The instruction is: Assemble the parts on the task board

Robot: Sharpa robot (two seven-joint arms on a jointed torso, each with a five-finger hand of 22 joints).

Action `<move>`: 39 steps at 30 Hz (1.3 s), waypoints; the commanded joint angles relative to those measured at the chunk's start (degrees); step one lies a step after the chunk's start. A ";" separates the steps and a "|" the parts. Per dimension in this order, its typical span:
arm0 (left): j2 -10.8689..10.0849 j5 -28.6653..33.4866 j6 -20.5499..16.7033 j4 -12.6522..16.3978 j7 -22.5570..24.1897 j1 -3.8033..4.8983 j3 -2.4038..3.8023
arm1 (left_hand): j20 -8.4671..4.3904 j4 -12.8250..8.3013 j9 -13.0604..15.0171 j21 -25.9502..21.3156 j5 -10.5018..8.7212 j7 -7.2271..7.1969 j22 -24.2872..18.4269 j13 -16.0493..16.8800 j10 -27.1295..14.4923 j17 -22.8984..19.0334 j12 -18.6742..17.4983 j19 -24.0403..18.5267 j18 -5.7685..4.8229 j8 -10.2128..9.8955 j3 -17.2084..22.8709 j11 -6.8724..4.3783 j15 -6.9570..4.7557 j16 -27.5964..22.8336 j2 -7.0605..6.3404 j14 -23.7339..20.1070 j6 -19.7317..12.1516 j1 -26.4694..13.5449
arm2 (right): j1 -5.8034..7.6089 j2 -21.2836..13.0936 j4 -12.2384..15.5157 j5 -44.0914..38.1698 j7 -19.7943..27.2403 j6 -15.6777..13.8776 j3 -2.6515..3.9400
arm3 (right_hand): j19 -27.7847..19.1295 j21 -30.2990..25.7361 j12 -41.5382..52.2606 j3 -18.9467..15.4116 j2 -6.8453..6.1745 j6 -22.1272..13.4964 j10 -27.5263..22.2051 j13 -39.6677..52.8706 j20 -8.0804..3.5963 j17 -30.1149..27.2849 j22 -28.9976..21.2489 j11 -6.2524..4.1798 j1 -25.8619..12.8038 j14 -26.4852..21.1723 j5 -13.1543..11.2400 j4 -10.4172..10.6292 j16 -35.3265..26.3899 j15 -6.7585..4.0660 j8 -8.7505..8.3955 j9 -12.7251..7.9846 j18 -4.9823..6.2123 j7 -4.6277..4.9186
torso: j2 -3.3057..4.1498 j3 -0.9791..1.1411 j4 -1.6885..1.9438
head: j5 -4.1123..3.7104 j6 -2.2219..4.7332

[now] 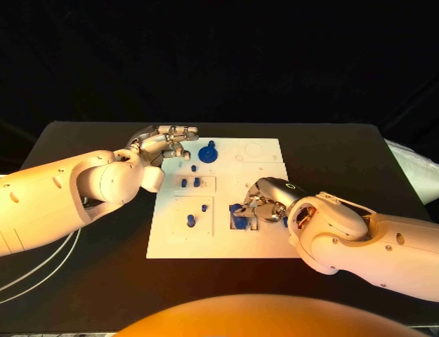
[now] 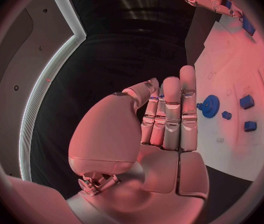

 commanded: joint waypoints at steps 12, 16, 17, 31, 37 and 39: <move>0.05 -0.62 1.21 0.06 0.12 -0.02 0.03 | 0.09 0.06 -0.07 -0.37 0.18 -0.05 -0.08 -0.07 -0.39 -0.09 0.35 -0.38 0.63 0.19 -0.29 -0.05 0.08 -0.15 0.50 -0.41 -0.28 -0.13 | -0.46 -0.81 0.81 1.68 2.46 -2.47 -0.35 | 0.32 0.39 0.25 -2.30 0.15 -0.13 0.60 0.72 -0.14 1.45 0.48 -0.20 -5.21 3.72 3.92 4.14 0.48 -0.25 0.19 0.35 -0.76 0.14 | 0.02 0.03 -0.03 | 0.07 -0.09; -0.06 -1.20 1.26 0.17 0.17 -0.02 0.02 | 0.10 0.04 -0.08 -0.42 0.20 -0.06 -0.11 -0.08 -0.44 -0.14 0.42 -0.42 0.63 0.23 -0.28 -0.06 0.10 -0.16 0.58 -0.49 -0.31 -0.09 | -0.45 -1.74 1.72 3.89 3.00 -3.07 -0.29 | 0.35 0.45 0.16 -1.93 0.18 -0.15 0.62 0.82 -0.27 1.82 0.57 -0.36 -3.11 3.79 3.60 3.06 0.69 -0.40 0.22 0.53 -0.76 -0.01 | 0.04 -0.02 -0.08 | 0.12 -0.09; -0.07 -1.28 1.28 0.19 0.18 -0.02 0.02 | 0.10 0.04 -0.08 -0.42 0.20 -0.06 -0.11 -0.08 -0.44 -0.14 0.42 -0.42 0.63 0.23 -0.28 -0.06 0.10 -0.16 0.58 -0.49 -0.31 -0.09 | -0.45 -1.98 1.89 4.21 3.08 -2.95 -0.28 | 0.34 0.43 0.11 -1.92 0.17 -0.17 0.60 0.81 -0.28 1.87 0.54 -0.36 -2.92 3.80 3.39 2.95 0.71 -0.40 0.21 0.56 -0.76 0.00 | -0.02 -0.06 -0.06 | 0.13 -0.18; -0.37 -1.54 1.45 0.25 0.06 -0.03 0.02 | 0.10 -0.01 -0.08 -0.45 0.20 -0.06 -0.12 -0.08 -0.47 -0.17 0.46 -0.44 0.63 0.26 -0.27 -0.06 0.10 -0.16 0.59 -0.53 -0.32 -0.04 | -0.44 -3.72 3.07 5.49 4.64 -0.80 -0.21 | 0.29 0.41 -0.21 -1.81 -0.16 -0.26 0.50 0.83 -0.36 1.95 0.54 -0.40 -0.61 3.79 2.74 1.35 0.73 -0.44 0.16 0.78 -0.75 -0.03 | 0.00 0.03 -0.04 | 0.34 -0.58; -0.39 -1.54 1.44 0.19 0.01 -0.03 0.02 | 0.10 -0.01 -0.08 -0.45 0.20 -0.06 -0.12 -0.08 -0.47 -0.17 0.46 -0.44 0.63 0.26 -0.27 -0.06 0.10 -0.16 0.59 -0.53 -0.32 -0.04 | -0.44 -3.79 3.27 5.53 5.13 -0.80 -0.21 | 0.30 0.42 -0.18 -1.78 -0.14 -0.25 0.53 0.88 -0.36 1.97 0.58 -0.41 -0.47 3.79 2.73 1.25 0.74 -0.45 0.16 0.80 -0.76 -0.04 | -0.01 0.03 -0.04 | 0.45 -0.66; -0.40 -1.55 1.46 0.18 0.00 -0.03 0.02 | 0.10 -0.01 -0.08 -0.45 0.20 -0.06 -0.12 -0.08 -0.47 -0.17 0.46 -0.44 0.63 0.26 -0.27 -0.06 0.10 -0.16 0.59 -0.53 -0.32 -0.04 | -0.44 -3.80 3.32 5.53 5.23 -0.83 -0.21 | 0.31 0.44 -0.07 -1.74 -0.05 -0.20 0.59 1.00 -0.36 2.01 0.61 -0.42 -0.37 3.80 2.74 1.19 0.76 -0.45 0.18 0.82 -0.77 -0.05 | -0.04 0.03 -0.04 | 0.47 -0.66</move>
